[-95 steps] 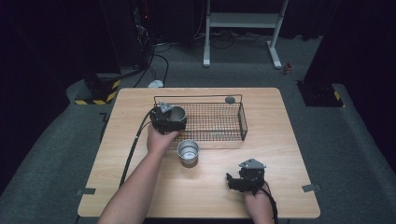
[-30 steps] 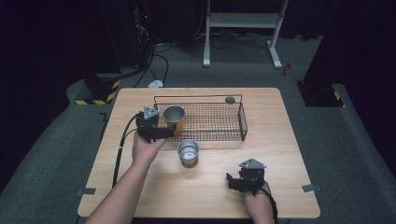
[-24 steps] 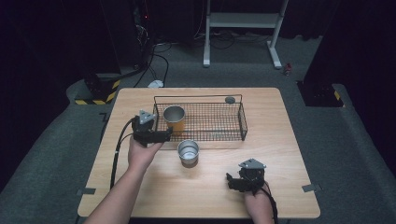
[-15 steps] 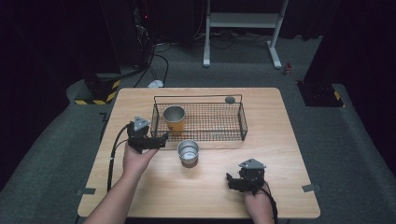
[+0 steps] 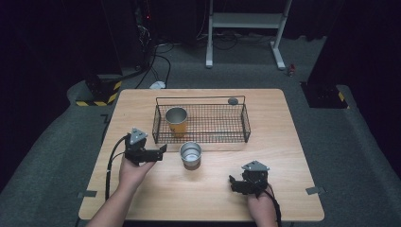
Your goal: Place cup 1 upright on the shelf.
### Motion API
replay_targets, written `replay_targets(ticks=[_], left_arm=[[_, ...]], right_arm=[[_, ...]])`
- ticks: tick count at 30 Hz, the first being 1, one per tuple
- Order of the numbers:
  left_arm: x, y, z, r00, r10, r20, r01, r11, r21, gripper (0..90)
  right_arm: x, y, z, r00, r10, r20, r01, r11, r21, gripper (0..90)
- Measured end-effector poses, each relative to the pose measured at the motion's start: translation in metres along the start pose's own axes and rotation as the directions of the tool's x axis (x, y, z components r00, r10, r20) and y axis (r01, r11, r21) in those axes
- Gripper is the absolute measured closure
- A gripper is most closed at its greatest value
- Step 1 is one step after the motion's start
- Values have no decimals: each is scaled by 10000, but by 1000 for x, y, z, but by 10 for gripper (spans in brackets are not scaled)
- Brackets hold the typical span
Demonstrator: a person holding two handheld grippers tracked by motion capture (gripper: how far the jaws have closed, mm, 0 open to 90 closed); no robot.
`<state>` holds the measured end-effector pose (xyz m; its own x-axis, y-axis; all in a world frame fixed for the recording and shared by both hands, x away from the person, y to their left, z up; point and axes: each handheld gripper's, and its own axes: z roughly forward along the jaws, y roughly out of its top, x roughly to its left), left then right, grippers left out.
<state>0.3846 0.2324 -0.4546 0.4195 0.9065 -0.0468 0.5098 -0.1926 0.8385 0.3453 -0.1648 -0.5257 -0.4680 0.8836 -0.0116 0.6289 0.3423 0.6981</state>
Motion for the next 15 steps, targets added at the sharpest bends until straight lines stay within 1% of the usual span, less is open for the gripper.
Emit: replay_targets(ticks=[1,3,10,15], left_arm=[[0,-3,0,9999,-84,69,84,10000,25,8],[0,-8,-2,9999,-67,114,66,9999,110,8],[0,-24,-5,9998,84,188,-91,9993,370,8],[1,-44,-5,9996,3,293,-24,9974,715,9]], right_arm=[[0,0,0,10000,0,1,0,10000,1,91],[0,0,0,10000,2,2,-2,10000,2,91],[0,0,0,10000,1,2,-1,10000,0,91],[0,0,0,10000,1,2,-1,10000,2,91]])
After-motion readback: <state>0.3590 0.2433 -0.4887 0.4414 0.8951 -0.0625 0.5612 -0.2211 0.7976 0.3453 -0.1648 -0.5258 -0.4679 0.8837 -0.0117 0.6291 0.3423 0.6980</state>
